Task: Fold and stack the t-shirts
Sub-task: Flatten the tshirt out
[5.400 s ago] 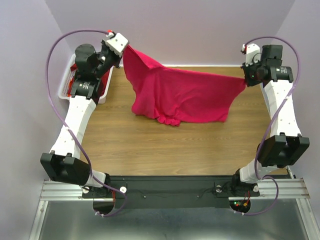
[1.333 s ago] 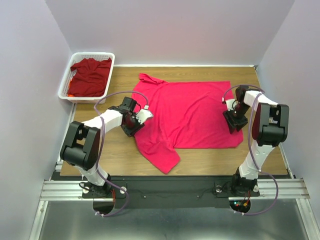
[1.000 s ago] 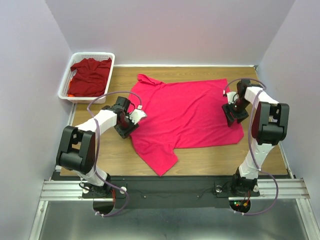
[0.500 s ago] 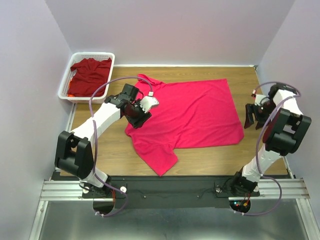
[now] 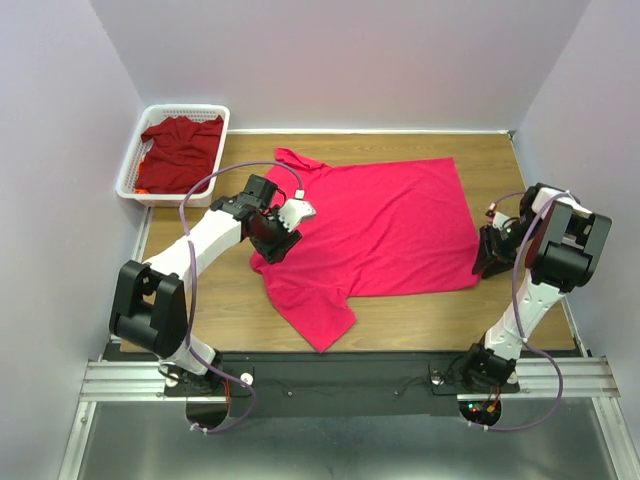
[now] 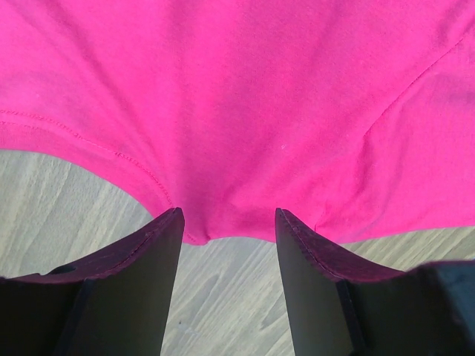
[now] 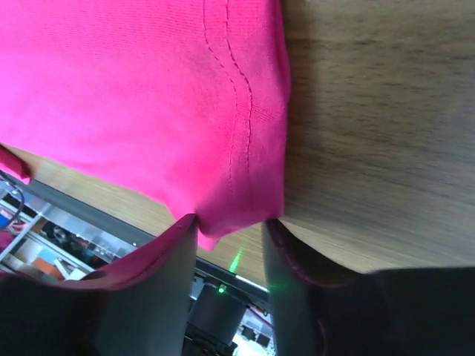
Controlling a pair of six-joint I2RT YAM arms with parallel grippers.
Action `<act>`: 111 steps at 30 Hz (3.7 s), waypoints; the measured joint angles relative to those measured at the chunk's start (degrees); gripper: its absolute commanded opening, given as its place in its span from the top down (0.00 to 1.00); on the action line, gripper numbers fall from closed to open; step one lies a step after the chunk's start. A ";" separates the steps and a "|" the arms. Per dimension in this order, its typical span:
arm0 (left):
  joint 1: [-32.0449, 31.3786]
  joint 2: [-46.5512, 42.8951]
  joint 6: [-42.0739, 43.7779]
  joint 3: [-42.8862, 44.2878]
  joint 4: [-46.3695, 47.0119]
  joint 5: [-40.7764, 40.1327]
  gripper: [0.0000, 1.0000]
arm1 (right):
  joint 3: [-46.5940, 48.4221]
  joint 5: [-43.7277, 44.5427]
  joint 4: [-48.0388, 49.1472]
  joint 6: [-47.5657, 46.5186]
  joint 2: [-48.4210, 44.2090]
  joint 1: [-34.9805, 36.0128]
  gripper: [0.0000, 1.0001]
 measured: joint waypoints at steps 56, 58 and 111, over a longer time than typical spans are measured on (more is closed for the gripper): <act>0.00 6.64 -2.58 3.54 1.51 -0.42 0.37 | 7.02 -5.90 6.54 7.74 1.66 10.56 0.58; 0.00 6.73 -2.58 3.54 1.68 -0.44 0.37 | 7.23 -6.23 6.80 7.93 2.21 10.54 0.63; -21.94 -3.06 2.95 -9.14 0.02 2.91 0.51 | 1.60 10.32 1.86 -5.49 -7.37 11.78 0.66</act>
